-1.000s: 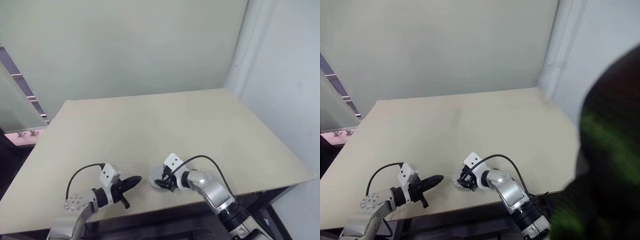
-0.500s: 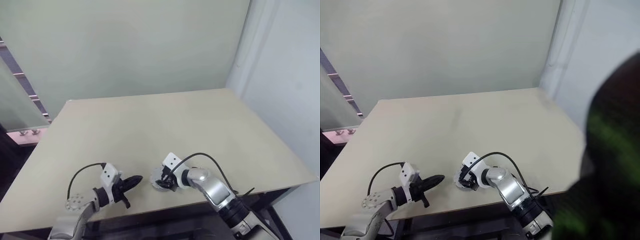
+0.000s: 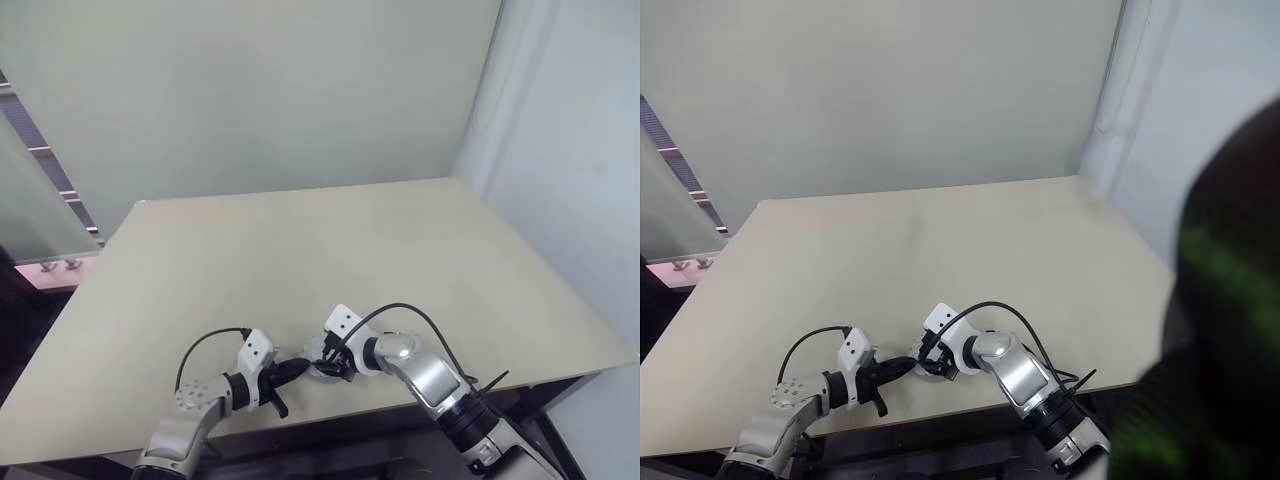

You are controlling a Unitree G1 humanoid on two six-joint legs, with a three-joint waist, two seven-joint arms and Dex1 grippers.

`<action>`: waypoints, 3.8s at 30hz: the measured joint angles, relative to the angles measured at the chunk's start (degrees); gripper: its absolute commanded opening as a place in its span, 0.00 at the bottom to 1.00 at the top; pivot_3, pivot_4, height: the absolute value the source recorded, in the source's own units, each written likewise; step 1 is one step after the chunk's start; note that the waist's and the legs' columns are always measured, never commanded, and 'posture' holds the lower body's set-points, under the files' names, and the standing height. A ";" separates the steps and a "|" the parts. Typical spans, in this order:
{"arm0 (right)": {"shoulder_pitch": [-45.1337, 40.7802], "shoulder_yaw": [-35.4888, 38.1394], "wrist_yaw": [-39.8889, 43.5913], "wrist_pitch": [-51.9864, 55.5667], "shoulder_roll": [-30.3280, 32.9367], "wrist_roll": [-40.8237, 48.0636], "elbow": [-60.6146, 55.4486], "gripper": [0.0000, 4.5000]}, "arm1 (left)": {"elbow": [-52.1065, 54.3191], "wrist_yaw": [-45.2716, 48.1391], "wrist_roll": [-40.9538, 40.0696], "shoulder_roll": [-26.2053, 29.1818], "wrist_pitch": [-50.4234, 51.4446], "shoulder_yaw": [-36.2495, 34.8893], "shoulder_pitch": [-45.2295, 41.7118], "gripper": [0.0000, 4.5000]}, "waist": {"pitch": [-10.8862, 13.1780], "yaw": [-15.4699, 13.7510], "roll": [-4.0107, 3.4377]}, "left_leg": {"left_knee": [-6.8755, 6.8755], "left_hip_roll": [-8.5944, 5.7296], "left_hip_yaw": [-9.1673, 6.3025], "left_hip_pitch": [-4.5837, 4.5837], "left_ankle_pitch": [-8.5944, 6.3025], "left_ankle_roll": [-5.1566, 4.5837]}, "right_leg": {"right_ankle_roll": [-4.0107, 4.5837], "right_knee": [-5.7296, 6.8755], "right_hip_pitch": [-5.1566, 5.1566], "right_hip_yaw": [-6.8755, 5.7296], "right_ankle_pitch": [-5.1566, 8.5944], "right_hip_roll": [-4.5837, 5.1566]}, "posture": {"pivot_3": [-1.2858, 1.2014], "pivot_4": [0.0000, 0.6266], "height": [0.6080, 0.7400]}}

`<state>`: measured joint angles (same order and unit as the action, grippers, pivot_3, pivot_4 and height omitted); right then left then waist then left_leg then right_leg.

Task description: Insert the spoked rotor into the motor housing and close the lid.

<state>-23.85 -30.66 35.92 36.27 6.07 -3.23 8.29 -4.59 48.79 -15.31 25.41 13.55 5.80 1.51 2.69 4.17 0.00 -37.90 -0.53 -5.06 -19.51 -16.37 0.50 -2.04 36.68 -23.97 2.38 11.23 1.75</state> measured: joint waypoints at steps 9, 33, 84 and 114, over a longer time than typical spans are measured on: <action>0.02 1.71 1.94 2.06 0.31 2.18 -0.46 1.00 | -1.87 -0.74 1.53 -0.63 -1.80 0.49 -1.36 0.00 | 0.00 -0.07 -0.01 | -0.09 0.03 -0.05 0.16 0.01 0.00 | 0.00 0.00 0.20 -0.06 0.01 -0.01 | 0.52 0.00 1.00; -8.95 40.89 -3.81 35.13 -2.64 25.63 18.76 1.00 | -4.10 -0.03 2.90 -1.21 -3.82 1.00 -2.94 0.00 | -0.01 -0.10 -0.24 | -0.05 -0.13 -0.14 0.04 0.01 -0.02 | -0.01 -0.02 0.18 0.00 -0.01 0.04 | 0.52 0.00 1.00; -8.76 48.06 -10.05 39.41 -9.53 34.78 23.58 0.27 | -3.10 -3.23 -4.18 -2.46 6.95 -9.22 -2.46 0.83 | 0.00 0.57 -0.56 | 0.07 -0.02 -0.11 -0.22 0.01 -0.03 | -0.15 -0.01 -0.21 -0.01 -0.08 -0.05 | 0.52 0.00 1.00; -6.78 54.55 -16.25 43.20 -14.98 46.61 11.16 0.27 | 2.50 -29.33 -53.47 -18.79 46.28 -37.08 -1.43 1.00 | 0.27 1.37 -0.35 | 0.01 -0.11 -0.26 -0.79 -0.01 -0.03 | -0.15 -0.18 -0.54 -0.04 -0.09 -0.02 | 0.52 0.00 1.00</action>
<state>-30.63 23.89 19.67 79.47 -8.91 43.38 19.46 -2.08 19.46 -68.78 6.62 59.82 -31.28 0.08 2.95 5.55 -0.35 -37.90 -0.65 -5.32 -20.30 -16.37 0.47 -2.19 36.50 -24.51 2.34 11.13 1.73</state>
